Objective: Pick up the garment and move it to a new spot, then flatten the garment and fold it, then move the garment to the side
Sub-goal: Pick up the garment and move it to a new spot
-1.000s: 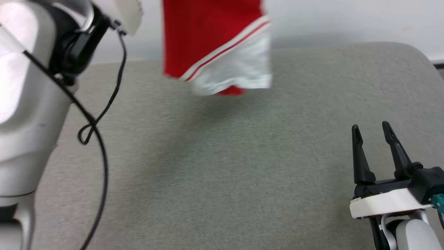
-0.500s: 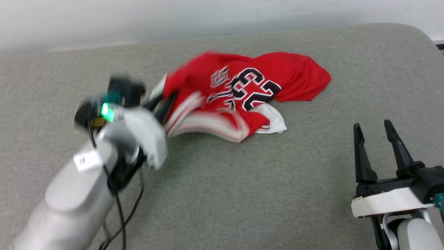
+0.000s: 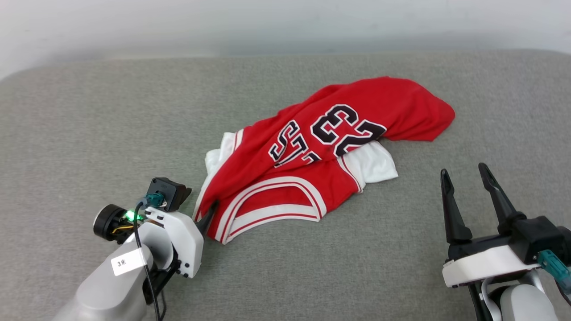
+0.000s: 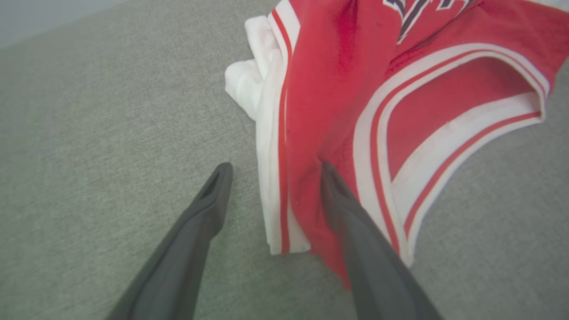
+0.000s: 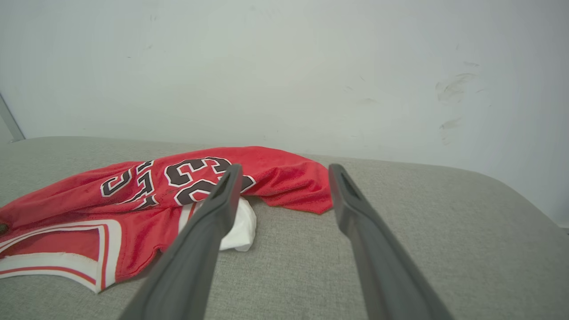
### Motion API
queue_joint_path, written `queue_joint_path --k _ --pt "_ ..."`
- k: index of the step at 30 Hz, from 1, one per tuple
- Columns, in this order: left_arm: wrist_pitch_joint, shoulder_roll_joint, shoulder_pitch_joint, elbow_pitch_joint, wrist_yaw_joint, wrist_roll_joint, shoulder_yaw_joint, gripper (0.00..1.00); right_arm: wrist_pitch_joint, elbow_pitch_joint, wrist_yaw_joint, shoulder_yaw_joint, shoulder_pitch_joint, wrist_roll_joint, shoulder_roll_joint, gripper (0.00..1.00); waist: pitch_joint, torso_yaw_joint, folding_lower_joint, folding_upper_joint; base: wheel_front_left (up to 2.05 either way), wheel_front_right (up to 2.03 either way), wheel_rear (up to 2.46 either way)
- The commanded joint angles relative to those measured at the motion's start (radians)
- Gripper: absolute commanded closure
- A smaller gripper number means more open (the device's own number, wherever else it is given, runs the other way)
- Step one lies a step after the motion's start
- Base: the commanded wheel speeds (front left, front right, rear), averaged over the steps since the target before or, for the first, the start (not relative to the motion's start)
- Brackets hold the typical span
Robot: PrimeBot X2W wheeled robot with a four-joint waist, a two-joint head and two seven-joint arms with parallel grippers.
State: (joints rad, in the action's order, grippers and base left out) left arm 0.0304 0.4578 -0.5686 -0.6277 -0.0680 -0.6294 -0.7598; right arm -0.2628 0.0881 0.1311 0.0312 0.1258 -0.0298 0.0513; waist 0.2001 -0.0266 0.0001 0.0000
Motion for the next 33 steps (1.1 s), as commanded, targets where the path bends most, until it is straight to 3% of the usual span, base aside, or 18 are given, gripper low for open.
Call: queue_joint_path --k 1,9,14,19,24,33 --pt "0.036 -0.011 0.009 -0.007 0.009 0.0 0.008 0.0 -0.003 0.006 -0.001 0.003 -0.011 0.005 -0.002 0.0 -0.023 0.018 -0.0001 0.0 0.0 0.0 0.0" --pt "0.225 -0.035 0.042 0.073 0.042 0.018 0.07 0.0 -0.003 0.031 -0.001 0.035 -0.04 0.033 -0.002 0.0 -0.104 0.078 -0.0001 0.0 0.0 0.0 0.0" --pt "0.235 -0.041 0.148 0.305 0.11 0.107 0.204 0.0 -0.003 0.032 -0.001 0.049 -0.071 0.042 -0.002 0.0 -0.149 0.119 -0.0001 0.0 0.0 0.0 0.0" --pt "0.235 -0.093 0.328 0.524 0.136 0.213 0.352 0.0 -0.003 0.032 -0.001 0.051 -0.093 0.049 -0.002 0.0 -0.173 0.137 -0.0001 0.0 0.0 0.0 0.0" --pt "0.235 -0.176 0.487 0.623 0.111 0.302 0.463 0.0 -0.003 0.036 -0.001 0.05 -0.115 0.023 -0.002 0.0 -0.188 0.14 -0.0001 0.0 0.0 0.0 0.0" --pt "0.235 -0.269 0.609 0.59 0.008 0.425 0.56 0.0 -0.003 0.05 -0.001 0.043 -0.143 -0.02 -0.002 0.0 -0.202 0.123 -0.0001 0.0 0.0 0.0 0.0"
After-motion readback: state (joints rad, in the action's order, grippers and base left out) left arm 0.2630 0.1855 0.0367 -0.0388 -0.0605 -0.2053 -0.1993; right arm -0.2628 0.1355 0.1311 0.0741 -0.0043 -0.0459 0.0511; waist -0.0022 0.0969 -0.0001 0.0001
